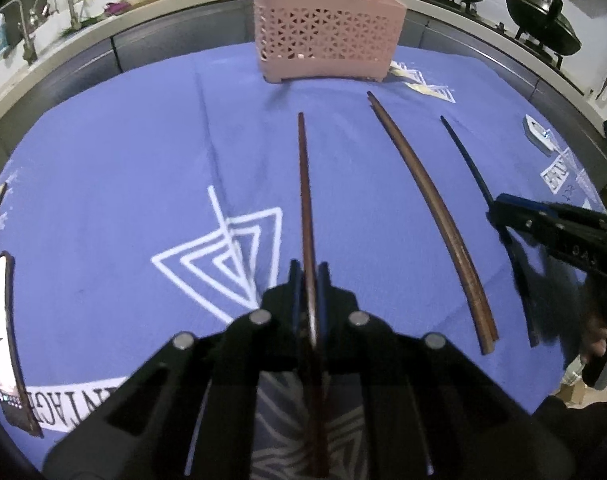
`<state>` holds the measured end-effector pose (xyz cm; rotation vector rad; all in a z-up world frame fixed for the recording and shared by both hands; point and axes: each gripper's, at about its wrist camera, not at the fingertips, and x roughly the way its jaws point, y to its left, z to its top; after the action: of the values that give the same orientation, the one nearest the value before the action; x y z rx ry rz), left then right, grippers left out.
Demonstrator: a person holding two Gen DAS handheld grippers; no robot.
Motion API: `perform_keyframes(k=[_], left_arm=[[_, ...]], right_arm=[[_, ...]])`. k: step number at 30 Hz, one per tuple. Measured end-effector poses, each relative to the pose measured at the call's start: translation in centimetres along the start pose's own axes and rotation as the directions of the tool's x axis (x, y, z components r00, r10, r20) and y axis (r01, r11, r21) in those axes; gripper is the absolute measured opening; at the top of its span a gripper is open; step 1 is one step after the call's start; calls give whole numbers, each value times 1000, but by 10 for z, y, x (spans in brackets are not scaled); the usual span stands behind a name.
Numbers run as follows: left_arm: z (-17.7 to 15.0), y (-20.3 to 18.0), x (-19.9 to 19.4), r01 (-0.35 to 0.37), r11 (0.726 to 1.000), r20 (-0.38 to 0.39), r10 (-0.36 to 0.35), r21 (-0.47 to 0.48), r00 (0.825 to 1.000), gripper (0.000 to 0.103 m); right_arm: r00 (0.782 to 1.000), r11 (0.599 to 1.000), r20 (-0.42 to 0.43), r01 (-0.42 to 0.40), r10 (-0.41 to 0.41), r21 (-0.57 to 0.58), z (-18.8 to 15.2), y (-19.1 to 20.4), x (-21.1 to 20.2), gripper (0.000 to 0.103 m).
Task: Organize utensils
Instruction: 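Close the left tool on a brown chopstick while the right tool closes on the black one, then lift both held chopsticks upright and carry them over the pink caddy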
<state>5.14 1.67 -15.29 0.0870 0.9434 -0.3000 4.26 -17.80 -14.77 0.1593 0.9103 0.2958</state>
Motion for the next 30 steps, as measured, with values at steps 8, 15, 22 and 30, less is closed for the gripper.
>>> perform_keyframes(k=[8,15,22,30], left_arm=[[31,3,20,28,1000,8,-28,12,1000,48],[61,11,37,18,1000,-3,-18,7,1000,47],[76,-3,50,-54,995,7,53,78,999,33],[84,1,47,13,1000,1,-13,8,1000,5]], right_arm=[[998,999,-45,-31,33,42,26,-7,13,16],[998,1000,-65,-15,16,8,55,-7,30,16],[997,999,-75,-11,8,-31,76,-3,48,16],[998,997,-39,-43,41,-59,75,3,35,6]])
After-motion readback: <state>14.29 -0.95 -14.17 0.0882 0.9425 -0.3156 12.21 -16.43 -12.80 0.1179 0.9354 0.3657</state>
